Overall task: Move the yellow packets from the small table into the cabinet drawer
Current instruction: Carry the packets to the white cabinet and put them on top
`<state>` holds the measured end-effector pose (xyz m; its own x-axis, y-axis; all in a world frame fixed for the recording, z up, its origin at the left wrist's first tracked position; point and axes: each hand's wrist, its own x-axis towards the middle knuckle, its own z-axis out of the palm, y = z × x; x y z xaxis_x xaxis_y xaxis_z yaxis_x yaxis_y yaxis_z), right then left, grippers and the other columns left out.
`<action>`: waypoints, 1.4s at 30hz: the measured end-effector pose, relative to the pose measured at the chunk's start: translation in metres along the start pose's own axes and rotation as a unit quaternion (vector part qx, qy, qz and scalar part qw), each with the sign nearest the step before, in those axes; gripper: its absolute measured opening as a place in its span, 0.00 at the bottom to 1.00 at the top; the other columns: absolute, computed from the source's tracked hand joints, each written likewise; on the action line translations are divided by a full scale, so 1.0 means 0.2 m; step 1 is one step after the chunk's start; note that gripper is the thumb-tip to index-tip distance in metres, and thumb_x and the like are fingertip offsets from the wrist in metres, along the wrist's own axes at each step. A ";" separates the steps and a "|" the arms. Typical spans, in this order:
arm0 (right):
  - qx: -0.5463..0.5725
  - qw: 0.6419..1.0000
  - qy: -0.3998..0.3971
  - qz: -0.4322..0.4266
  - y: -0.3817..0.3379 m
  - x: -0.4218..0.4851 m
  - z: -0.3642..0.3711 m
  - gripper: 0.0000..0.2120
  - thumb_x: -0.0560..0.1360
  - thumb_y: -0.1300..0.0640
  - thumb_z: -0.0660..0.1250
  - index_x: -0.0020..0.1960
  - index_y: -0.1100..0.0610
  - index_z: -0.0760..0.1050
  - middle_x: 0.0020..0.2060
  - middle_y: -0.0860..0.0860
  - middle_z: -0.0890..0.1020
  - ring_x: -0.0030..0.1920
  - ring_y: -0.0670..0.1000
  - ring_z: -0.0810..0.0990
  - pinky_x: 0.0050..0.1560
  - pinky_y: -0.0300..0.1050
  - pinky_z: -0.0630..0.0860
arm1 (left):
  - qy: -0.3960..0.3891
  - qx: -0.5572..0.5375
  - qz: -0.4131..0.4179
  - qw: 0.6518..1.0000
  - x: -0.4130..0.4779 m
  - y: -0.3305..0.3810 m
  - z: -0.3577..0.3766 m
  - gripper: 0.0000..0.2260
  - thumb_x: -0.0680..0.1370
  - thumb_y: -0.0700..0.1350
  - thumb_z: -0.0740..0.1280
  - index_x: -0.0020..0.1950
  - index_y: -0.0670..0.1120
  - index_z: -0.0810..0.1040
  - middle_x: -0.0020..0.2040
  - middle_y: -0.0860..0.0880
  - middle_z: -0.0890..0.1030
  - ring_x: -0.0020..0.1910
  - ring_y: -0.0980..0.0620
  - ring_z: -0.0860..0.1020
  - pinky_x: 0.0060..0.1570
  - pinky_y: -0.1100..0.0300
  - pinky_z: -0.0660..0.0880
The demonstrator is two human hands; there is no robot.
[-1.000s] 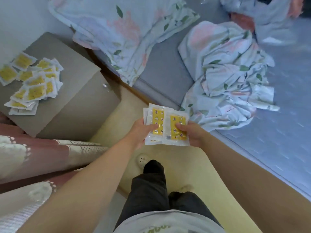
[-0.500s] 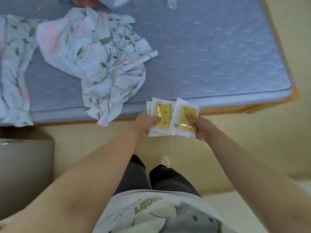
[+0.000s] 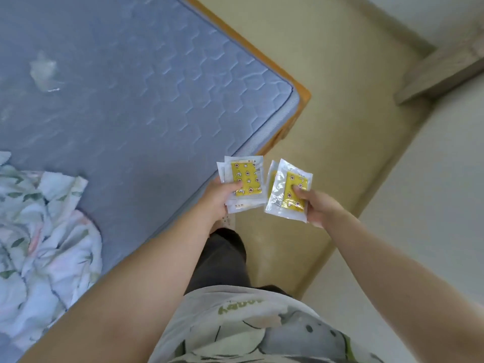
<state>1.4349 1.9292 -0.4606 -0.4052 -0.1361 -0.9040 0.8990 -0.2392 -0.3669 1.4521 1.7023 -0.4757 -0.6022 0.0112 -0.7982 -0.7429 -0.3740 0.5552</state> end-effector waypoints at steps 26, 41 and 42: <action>0.069 0.993 0.078 -0.049 -2.30 0.45 -1.46 0.11 0.76 0.61 0.67 0.58 0.61 0.77 0.48 0.55 0.84 0.45 0.54 0.84 0.43 0.51 0.80 | -0.072 0.171 -0.036 0.982 1.34 0.97 2.50 0.11 0.74 0.33 0.70 0.51 0.47 0.79 0.50 0.45 0.83 0.50 0.43 0.82 0.51 0.45 0.78; -0.082 0.995 0.050 -0.027 -3.81 1.30 -0.77 0.06 0.76 0.63 0.66 0.53 0.62 0.76 0.48 0.57 0.82 0.45 0.57 0.82 0.45 0.55 0.78 | -0.031 0.028 -0.010 0.999 2.26 2.19 2.58 0.13 0.75 0.30 0.68 0.57 0.41 0.78 0.55 0.42 0.82 0.52 0.42 0.81 0.52 0.46 0.78; -0.085 0.995 0.044 -0.025 -3.91 1.36 -0.68 0.07 0.76 0.64 0.67 0.53 0.63 0.76 0.47 0.58 0.83 0.44 0.57 0.83 0.44 0.54 0.79 | -0.027 0.015 -0.011 0.999 2.31 2.30 2.57 0.12 0.75 0.30 0.67 0.56 0.41 0.78 0.55 0.42 0.82 0.50 0.44 0.82 0.50 0.48 0.79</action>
<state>0.6453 2.2098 -0.4489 -0.4407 -0.0416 -0.8967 0.8962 -0.0765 -0.4370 0.6830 2.0121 -0.4692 -0.5992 0.0694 -0.7976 -0.7645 -0.3454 0.5443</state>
